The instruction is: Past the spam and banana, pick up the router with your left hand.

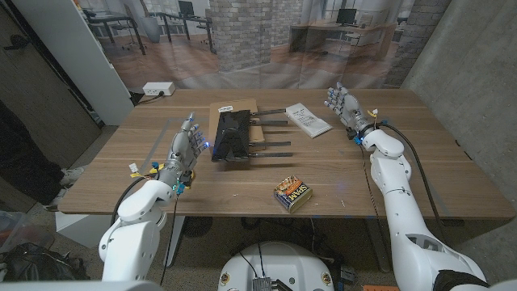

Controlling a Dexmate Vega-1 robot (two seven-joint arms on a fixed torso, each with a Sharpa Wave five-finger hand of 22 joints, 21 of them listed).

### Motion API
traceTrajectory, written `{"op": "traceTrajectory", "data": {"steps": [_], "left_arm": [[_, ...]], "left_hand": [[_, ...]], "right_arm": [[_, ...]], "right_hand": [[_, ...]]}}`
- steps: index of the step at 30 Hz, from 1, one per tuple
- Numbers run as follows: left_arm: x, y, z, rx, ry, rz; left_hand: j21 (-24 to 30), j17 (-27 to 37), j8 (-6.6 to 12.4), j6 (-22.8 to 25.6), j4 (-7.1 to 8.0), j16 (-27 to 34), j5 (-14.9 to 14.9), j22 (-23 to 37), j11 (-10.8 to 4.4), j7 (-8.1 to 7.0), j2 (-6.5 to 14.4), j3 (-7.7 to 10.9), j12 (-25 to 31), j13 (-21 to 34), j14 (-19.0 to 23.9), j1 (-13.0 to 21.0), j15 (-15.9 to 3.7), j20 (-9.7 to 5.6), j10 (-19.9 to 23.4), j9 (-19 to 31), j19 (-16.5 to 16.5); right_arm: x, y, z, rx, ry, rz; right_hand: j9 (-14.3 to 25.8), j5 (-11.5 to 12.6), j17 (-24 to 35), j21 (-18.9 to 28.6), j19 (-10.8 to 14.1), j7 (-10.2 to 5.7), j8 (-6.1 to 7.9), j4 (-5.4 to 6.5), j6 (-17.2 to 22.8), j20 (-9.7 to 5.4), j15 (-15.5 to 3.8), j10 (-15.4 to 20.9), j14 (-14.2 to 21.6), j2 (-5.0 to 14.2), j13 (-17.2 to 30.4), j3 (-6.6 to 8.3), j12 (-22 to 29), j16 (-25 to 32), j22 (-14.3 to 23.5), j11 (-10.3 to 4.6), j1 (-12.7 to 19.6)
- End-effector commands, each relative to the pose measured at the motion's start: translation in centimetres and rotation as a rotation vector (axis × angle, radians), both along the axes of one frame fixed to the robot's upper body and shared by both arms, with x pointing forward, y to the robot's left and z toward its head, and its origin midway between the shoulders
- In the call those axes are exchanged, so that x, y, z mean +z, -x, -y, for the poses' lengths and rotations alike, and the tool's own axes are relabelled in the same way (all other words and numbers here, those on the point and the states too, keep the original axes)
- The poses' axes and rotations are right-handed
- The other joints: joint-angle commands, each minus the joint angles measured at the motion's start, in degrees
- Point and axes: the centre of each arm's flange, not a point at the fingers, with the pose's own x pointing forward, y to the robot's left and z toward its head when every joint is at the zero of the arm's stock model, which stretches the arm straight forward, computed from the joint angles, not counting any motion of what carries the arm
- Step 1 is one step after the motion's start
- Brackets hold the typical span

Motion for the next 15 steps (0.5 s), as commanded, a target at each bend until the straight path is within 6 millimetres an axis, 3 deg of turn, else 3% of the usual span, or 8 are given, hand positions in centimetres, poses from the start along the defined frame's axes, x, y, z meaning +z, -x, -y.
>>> {"op": "traceTrajectory", "data": {"steps": [1,15], "left_arm": [[-1.0,1.0,-0.6,0.03,0.027,-0.04],[-2.9,0.0,-1.2,-0.023,0.088,-0.081]], "left_hand": [[-0.2,0.1,0.03,-15.2,-0.19,-0.1,0.3,0.3,0.44,5.46,-0.4,-0.36,0.1,0.2,-6.2,0.6,0.54,0.65,-7.1,0.2,-1.3],[-0.6,0.1,0.38,-15.2,-0.37,0.0,0.4,0.4,0.49,5.41,-0.3,-0.93,0.2,0.3,-6.2,1.0,0.53,0.89,-7.0,0.2,-1.0]], "right_arm": [[0.5,-0.2,-0.5,0.006,0.017,0.004],[1.2,-0.1,-0.8,-0.007,0.045,0.013]], "right_hand": [[0.2,0.2,0.2,0.5,0.6,0.37,0.48,-0.04,0.1,0.01,0.36,0.0,0.4,0.07,0.2,-0.01,0.5,0.4,0.1,0.39,-0.7],[0.2,0.3,0.2,0.5,0.7,0.39,0.46,-0.04,0.1,0.0,0.37,0.0,0.4,0.05,0.2,-0.05,0.5,0.4,0.1,0.43,-0.7]]}}
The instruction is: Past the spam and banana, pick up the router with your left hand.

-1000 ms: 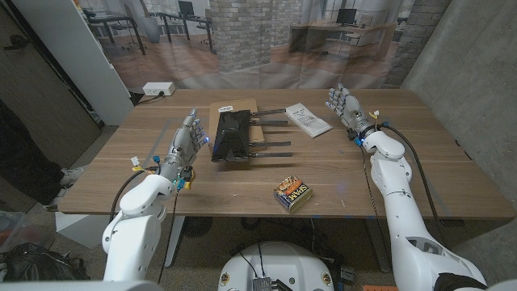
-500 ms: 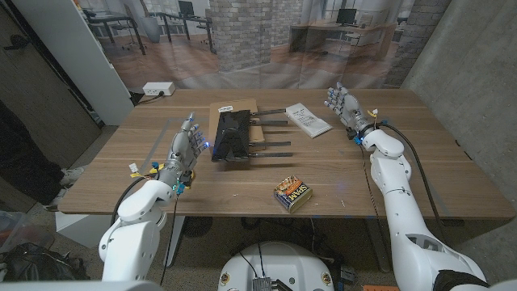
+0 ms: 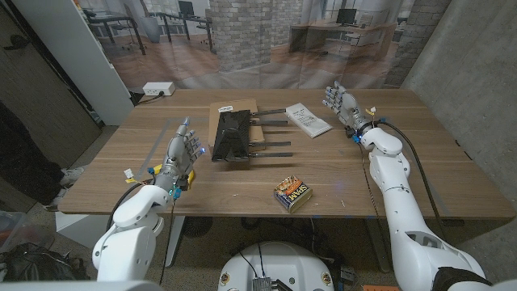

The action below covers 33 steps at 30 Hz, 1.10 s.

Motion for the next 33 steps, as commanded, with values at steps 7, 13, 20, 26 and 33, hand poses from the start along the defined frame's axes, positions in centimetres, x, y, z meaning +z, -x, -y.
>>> {"op": "traceTrajectory", "data": {"steps": [7,13,20,26,33], "left_arm": [[-2.4,-0.8,-0.5,-0.053,0.065,-0.048],[-3.2,-1.0,-0.7,-0.07,0.107,-0.052],[-4.8,-1.2,-0.9,-0.117,0.19,-0.048],[-5.7,-1.5,-0.9,-0.152,0.246,-0.018],[-6.9,-2.3,-0.9,-0.263,0.292,0.038]], "left_hand": [[-0.5,0.1,0.56,-15.0,-0.1,0.1,0.6,0.2,0.56,5.36,0.6,-2.17,0.6,0.3,-4.9,1.2,0.56,0.74,-5.2,0.2,0.8],[-5.5,0.0,0.64,-12.1,0.09,-0.1,1.1,0.6,0.57,5.34,5.7,-16.03,0.4,0.3,-0.1,5.6,0.51,0.75,0.1,0.1,7.5],[-6.7,-0.1,0.58,-7.1,0.97,-0.4,1.5,0.2,0.54,5.44,9.2,-26.05,0.3,0.2,3.3,9.5,0.47,0.76,4.2,0.2,11.9],[-6.9,-0.1,0.65,-5.5,1.45,-0.4,1.1,0.2,0.52,5.46,10.0,-27.53,0.3,0.2,3.4,10.6,0.48,0.76,4.1,0.3,12.1],[-6.3,-0.3,0.88,-2.2,0.59,-0.4,-1.7,0.1,0.46,5.48,12.1,-25.59,0.8,0.2,6.0,13.9,0.41,0.55,6.7,0.4,14.9]], "right_arm": [[0.5,0.1,-0.2,-0.022,0.031,0.006],[0.5,0.1,-0.2,-0.028,0.035,0.004],[0.6,0.0,-0.3,-0.03,0.043,0.002],[0.8,-0.1,-0.5,-0.034,0.053,0.002],[0.8,-0.2,-0.5,-0.039,0.061,-0.002]], "right_hand": [[0.2,0.3,0.2,0.5,0.7,0.38,0.46,-0.05,0.0,0.01,0.41,0.0,0.5,0.3,0.2,-0.05,0.3,0.4,0.1,0.42,-0.4],[0.2,0.3,0.2,0.5,0.7,0.32,0.47,-0.05,0.1,0.0,0.3,0.0,0.5,0.31,0.2,-0.05,0.3,0.4,0.1,0.39,-0.4],[0.2,0.3,0.2,0.5,0.8,0.3,0.47,-0.06,0.1,-0.02,0.3,0.1,0.5,0.34,0.2,-0.05,0.3,0.4,0.1,0.36,-0.4],[0.2,0.3,0.2,0.5,0.8,0.29,0.47,-0.07,0.1,-0.03,0.35,0.1,0.5,0.35,0.2,-0.04,0.3,0.4,0.1,0.36,-0.4],[0.2,0.3,0.2,0.5,0.8,0.28,0.46,-0.08,0.1,-0.05,0.35,0.0,0.5,0.37,0.2,-0.04,0.2,0.4,0.1,0.4,-0.4]]}}
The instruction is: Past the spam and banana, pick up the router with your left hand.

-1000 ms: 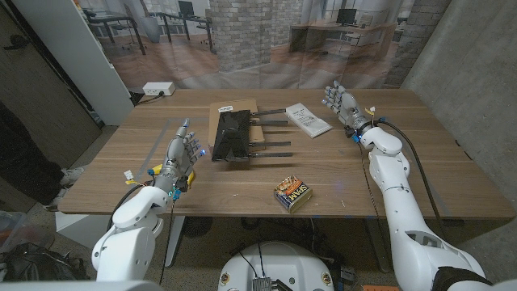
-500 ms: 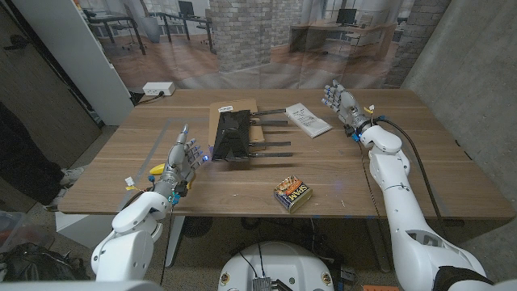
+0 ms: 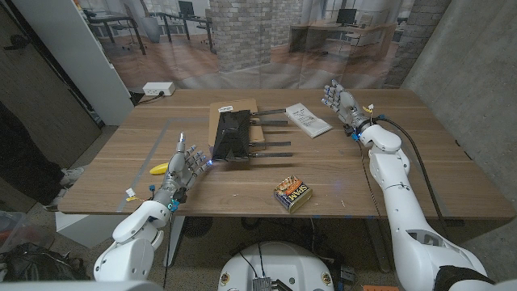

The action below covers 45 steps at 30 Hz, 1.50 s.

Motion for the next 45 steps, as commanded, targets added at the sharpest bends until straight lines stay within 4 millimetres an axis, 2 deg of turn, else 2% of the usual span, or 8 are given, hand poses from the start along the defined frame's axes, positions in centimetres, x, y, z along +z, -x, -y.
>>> {"op": "traceTrajectory", "data": {"steps": [1,13,20,24,27,39,45], "left_arm": [[-1.9,-1.0,0.0,-0.123,0.114,0.082],[-3.0,-1.6,0.2,-0.17,0.17,0.067],[-4.0,-2.7,0.7,-0.244,0.275,0.071],[-4.3,-3.4,0.9,-0.274,0.323,0.092],[-4.5,-3.9,1.2,-0.283,0.333,0.086],[-4.4,-5.4,2.8,-0.316,0.346,0.044],[-3.6,-5.9,3.7,-0.335,0.322,0.033]], "left_hand": [[0.8,0.0,0.75,-0.3,-1.07,0.0,-1.6,0.0,-0.06,5.48,0.9,2.02,0.9,0.1,2.5,2.5,0.12,-0.48,2.8,0.2,2.8],[1.4,0.0,0.69,3.3,-2.08,0.1,-2.4,0.0,0.01,5.56,0.5,3.26,1.5,0.0,6.4,3.5,0.16,-0.14,7.2,0.2,5.7],[1.7,0.0,0.55,4.5,-2.51,0.0,-2.7,0.0,0.01,5.57,0.3,3.92,1.4,0.0,8.3,3.6,0.15,0.02,9.1,0.3,7.2],[1.8,0.0,0.55,6.3,-4.07,-0.2,-3.1,0.0,0.04,5.55,0.8,6.06,1.1,0.2,10.3,5.2,0.12,0.14,11.6,0.4,9.3],[1.6,0.0,0.48,7.0,-5.01,-0.3,-3.4,0.1,0.04,5.56,0.9,7.52,0.9,0.3,10.5,6.1,0.13,0.21,12.1,0.4,9.5],[1.5,0.0,0.38,8.1,-6.35,-0.3,-3.5,0.1,0.03,5.61,0.3,10.12,0.7,0.3,11.6,6.5,0.12,0.19,13.0,0.5,11.0],[1.1,0.0,0.35,8.0,-7.13,-0.3,-2.9,0.0,0.03,5.62,-1.0,11.88,0.6,0.3,12.4,6.6,0.17,0.26,13.6,0.5,12.3]], "right_arm": [[0.1,-0.2,-0.1,-0.009,0.015,-0.005],[0.2,-0.1,-0.1,-0.021,0.028,-0.006],[0.2,-0.1,0.0,-0.025,0.033,-0.005],[0.2,-0.1,0.0,-0.029,0.035,-0.007],[0.3,-0.1,0.1,-0.03,0.036,-0.007],[0.3,-0.1,0.5,-0.038,0.034,-0.006],[0.3,-0.3,0.7,-0.035,0.032,0.001]], "right_hand": [[0.2,0.4,0.2,0.5,0.5,0.29,0.46,-0.08,0.1,0.26,0.02,0.0,0.1,0.37,0.2,-0.04,0.2,0.4,0.1,0.39,-0.4],[0.2,0.4,0.2,0.5,0.5,0.28,0.46,-0.09,0.0,0.24,0.0,0.0,0.2,0.4,0.2,-0.03,0.2,0.4,0.1,0.35,-0.4],[0.2,0.4,0.2,0.5,0.5,0.3,0.46,-0.09,0.0,0.24,0.01,0.1,0.2,0.4,0.2,-0.04,0.3,0.4,0.1,0.37,-0.4],[0.2,0.4,0.2,0.5,0.5,0.27,0.47,-0.09,0.1,0.25,0.01,0.1,0.2,0.4,0.2,-0.04,0.3,0.4,0.1,0.39,-0.4],[0.2,0.4,0.2,0.5,0.6,0.23,0.48,-0.09,0.1,0.22,-0.01,0.1,0.2,0.4,0.2,-0.05,0.3,0.4,0.1,0.39,-0.4],[0.2,0.4,0.2,0.5,0.6,0.25,0.48,-0.1,0.1,0.25,0.01,0.1,0.2,0.4,0.2,-0.06,0.3,0.4,0.1,0.36,-0.4],[0.2,0.4,0.2,0.5,0.6,0.31,0.49,-0.12,0.1,0.32,0.0,0.1,0.2,0.36,0.2,-0.07,0.3,0.4,0.1,0.39,-0.4]]}}
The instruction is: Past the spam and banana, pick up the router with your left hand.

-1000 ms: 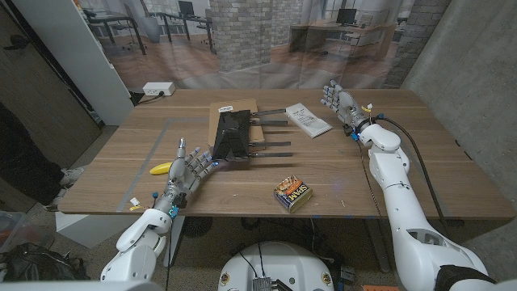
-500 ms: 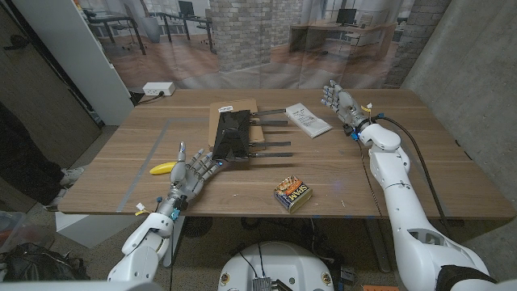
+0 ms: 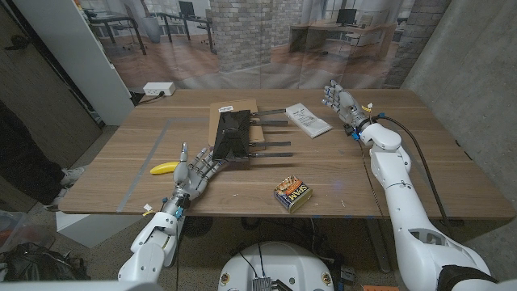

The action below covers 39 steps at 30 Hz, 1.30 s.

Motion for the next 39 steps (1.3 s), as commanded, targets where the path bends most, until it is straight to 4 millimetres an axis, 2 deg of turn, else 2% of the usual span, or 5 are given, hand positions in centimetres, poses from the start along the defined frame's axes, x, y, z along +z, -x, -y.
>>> {"op": "traceTrajectory", "data": {"steps": [1,9,16,27,39], "left_arm": [[0.7,-1.3,1.9,-0.048,-0.017,-0.036],[1.6,-2.1,2.9,-0.075,-0.064,-0.049],[1.9,-2.7,3.8,-0.083,-0.125,-0.087],[1.8,-2.4,5.0,-0.128,-0.159,-0.145],[3.0,-3.1,5.4,-0.11,-0.186,-0.132]], "left_hand": [[-0.3,0.1,-0.03,0.4,-0.29,-0.4,0.3,0.0,-0.05,5.41,-0.9,1.19,-0.1,0.2,0.6,0.0,0.06,0.03,0.7,0.3,1.0],[-0.8,0.0,-0.01,1.4,-0.72,-0.4,0.1,-0.2,-0.06,5.42,-1.8,4.57,-0.2,0.1,2.5,1.2,0.05,0.05,1.8,0.3,4.6],[-1.2,-0.1,0.04,2.4,-1.55,-0.4,0.0,-0.3,-0.08,5.45,-1.8,9.31,-0.1,0.1,3.5,4.4,0.0,0.05,2.9,0.3,6.2],[-1.3,0.0,0.06,4.4,-0.22,-0.4,-0.3,-0.3,-0.03,5.46,-4.4,9.19,-0.3,0.1,6.8,-1.4,0.0,0.08,5.8,0.3,10.6],[-1.6,0.0,0.1,5.7,-0.71,-0.4,-0.3,-0.4,-0.04,5.46,-4.3,9.96,-0.2,0.1,7.3,-1.4,-0.04,0.05,6.9,0.4,11.1]], "right_arm": [[0.1,-0.2,0.5,-0.002,-0.005,0.008],[-0.1,-0.6,1.1,0.002,-0.017,0.01],[0.1,-0.9,1.4,0.004,-0.025,0.02],[0.1,-1.4,1.8,0.0,-0.034,0.019],[0.1,-1.6,2.1,0.008,-0.04,0.021]], "right_hand": [[0.2,0.5,0.2,0.5,0.3,0.3,0.49,-0.13,0.1,-0.01,0.03,0.1,0.3,0.35,0.2,-0.07,0.3,0.4,0.1,0.37,-0.4],[0.2,0.5,0.2,0.5,0.4,0.37,0.53,-0.2,0.2,0.04,0.05,0.3,0.4,0.28,0.2,-0.09,0.3,0.4,0.1,0.42,-0.3],[0.2,0.5,0.1,0.5,0.6,0.43,0.59,-0.32,0.4,0.11,0.1,0.4,0.6,0.14,0.2,-0.11,0.3,0.5,0.1,0.48,-0.2],[0.2,0.5,0.1,0.7,1.0,0.4,0.64,-0.48,0.6,0.1,-0.02,0.7,0.9,0.08,0.2,-0.09,0.4,0.5,0.1,0.38,-0.1],[0.2,0.6,0.1,0.6,1.1,0.4,0.62,-0.61,0.7,0.13,0.02,0.8,1.0,0.07,0.2,-0.05,0.4,0.5,0.1,0.49,0.1]]}}
